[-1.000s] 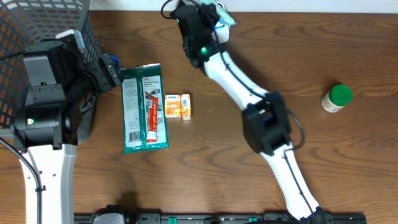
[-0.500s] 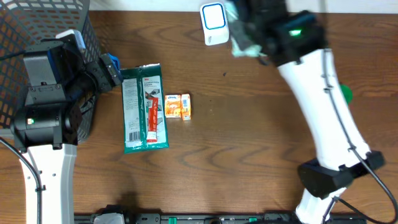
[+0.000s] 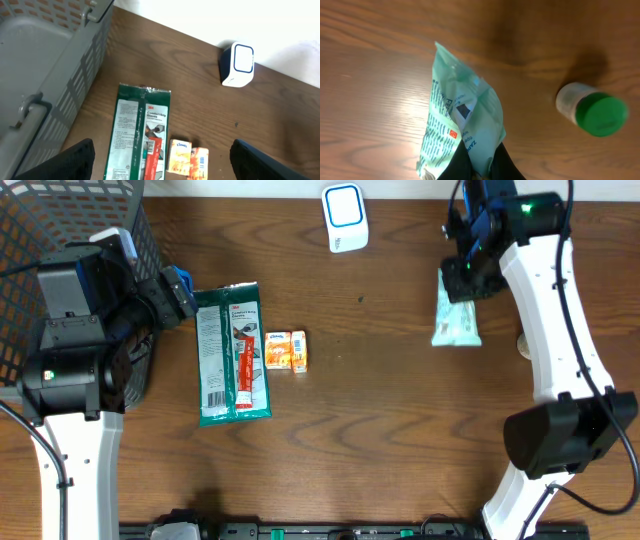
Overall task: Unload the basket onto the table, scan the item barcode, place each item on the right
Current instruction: 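Carry the wipes pouch right and lower it beside the jar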
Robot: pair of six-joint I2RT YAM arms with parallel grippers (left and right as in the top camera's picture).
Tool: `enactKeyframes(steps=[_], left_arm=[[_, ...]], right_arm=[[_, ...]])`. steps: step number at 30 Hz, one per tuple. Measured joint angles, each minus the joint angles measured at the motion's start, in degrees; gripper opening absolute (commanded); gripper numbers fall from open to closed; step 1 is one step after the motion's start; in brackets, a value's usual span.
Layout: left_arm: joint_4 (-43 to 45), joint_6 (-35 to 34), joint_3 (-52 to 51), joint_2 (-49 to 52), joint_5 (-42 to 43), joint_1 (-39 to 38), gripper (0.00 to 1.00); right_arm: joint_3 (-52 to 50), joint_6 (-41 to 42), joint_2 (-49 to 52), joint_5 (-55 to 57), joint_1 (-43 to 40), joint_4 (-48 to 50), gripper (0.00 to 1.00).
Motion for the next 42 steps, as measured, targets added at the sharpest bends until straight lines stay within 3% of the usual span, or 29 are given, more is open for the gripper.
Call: enactKeyframes(steps=[9, 16, 22, 33, 34, 35, 36, 40, 41, 42], left_arm=[[0.02, 0.0, 0.0, 0.0, -0.02, 0.0, 0.87], [0.02, 0.0, 0.0, 0.0, 0.0, 0.0, 0.87], [0.0, 0.0, 0.0, 0.0, 0.0, 0.0, 0.87], [0.02, 0.0, 0.0, 0.0, 0.0, 0.0, 0.87], [0.0, 0.0, 0.0, 0.0, -0.02, 0.0, 0.87], [0.0, 0.0, 0.0, 0.0, -0.02, 0.0, 0.87], [0.02, 0.0, 0.0, 0.0, -0.02, 0.0, 0.87], [0.0, 0.0, 0.0, 0.0, 0.0, 0.0, 0.87], [0.02, 0.0, 0.0, 0.0, -0.02, 0.0, 0.87], [0.0, 0.0, 0.0, 0.0, -0.02, 0.0, 0.87]], right_arm=[[-24.5, 0.72, 0.55, 6.69, -5.46, 22.82, 0.01], [-39.45, -5.16, 0.96, 14.97, -8.92, 43.17, 0.01], [-44.04, -8.68, 0.81, 21.2, -11.91, 52.37, 0.01], [-44.96, -10.47, 0.81, 23.61, -15.52, 59.17, 0.01], [-44.98, -10.56, 0.81, 23.58, -15.74, 59.54, 0.04], [-45.0, -10.6, 0.81, 23.56, -16.0, 59.91, 0.16], [-45.0, -10.34, 0.81, 23.61, -16.31, 60.33, 0.36], [-45.05, -10.86, 0.83, 23.82, -16.81, 62.27, 0.93], [-45.05, -10.84, 0.83, 23.89, -16.87, 62.97, 0.99], [-45.05, -10.88, 0.83, 24.02, -16.87, 63.6, 0.99]])
